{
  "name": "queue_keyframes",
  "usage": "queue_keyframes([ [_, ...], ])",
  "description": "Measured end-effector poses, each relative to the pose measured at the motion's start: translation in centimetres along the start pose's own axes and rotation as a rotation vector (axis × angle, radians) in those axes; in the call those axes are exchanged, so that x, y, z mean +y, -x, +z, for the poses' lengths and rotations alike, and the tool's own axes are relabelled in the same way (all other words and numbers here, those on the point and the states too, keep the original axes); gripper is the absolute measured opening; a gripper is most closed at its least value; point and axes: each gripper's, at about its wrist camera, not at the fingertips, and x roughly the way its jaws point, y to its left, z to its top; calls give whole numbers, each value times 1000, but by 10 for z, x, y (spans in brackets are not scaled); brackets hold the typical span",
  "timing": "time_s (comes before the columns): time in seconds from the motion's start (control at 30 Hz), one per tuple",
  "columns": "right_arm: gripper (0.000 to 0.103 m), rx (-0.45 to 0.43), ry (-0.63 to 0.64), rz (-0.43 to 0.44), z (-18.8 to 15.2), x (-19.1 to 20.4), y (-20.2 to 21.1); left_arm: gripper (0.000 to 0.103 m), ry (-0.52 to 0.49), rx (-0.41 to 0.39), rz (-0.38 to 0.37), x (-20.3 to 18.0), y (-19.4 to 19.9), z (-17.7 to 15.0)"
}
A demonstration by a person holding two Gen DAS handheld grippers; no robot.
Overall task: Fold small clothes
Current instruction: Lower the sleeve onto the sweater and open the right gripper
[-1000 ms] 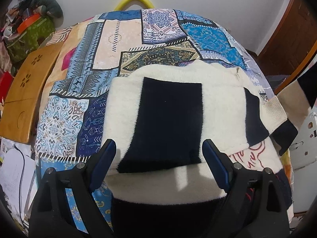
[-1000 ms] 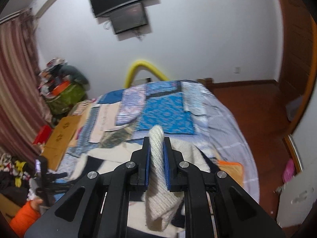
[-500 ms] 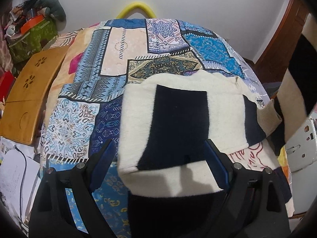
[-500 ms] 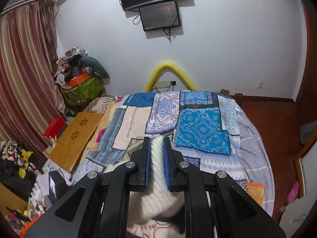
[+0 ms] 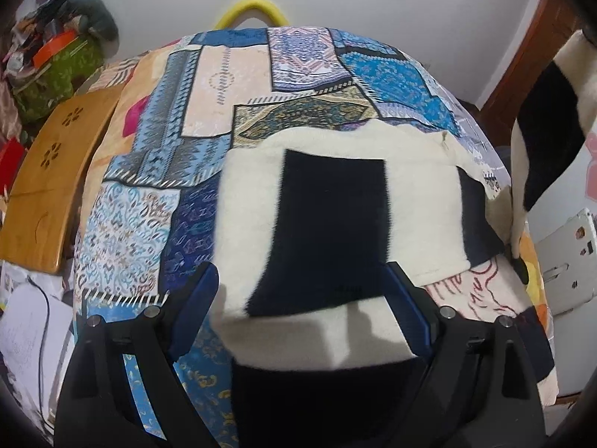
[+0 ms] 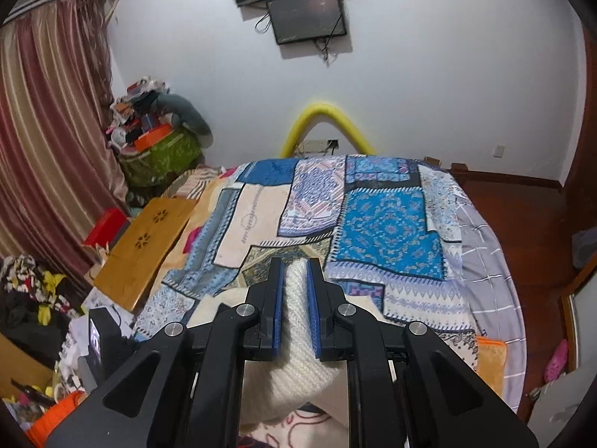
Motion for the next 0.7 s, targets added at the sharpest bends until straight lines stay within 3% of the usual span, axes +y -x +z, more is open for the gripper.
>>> queue_keyframes([
  [0.17,11,-65,-50,-9,7,-32,38,89,-74,21,-17,-46,-13,19],
  [0.37,11,-130,-93,-68,6,-75,96,89,-209,81,-50,-132,-48,42],
  [0.5,11,-147,-102,-115,4,-94,121,89,-245,151,-91,-188,-78,47],
  [0.7,11,-163,-105,-145,7,-107,138,89,-370,171,-65,-250,-100,45],
])
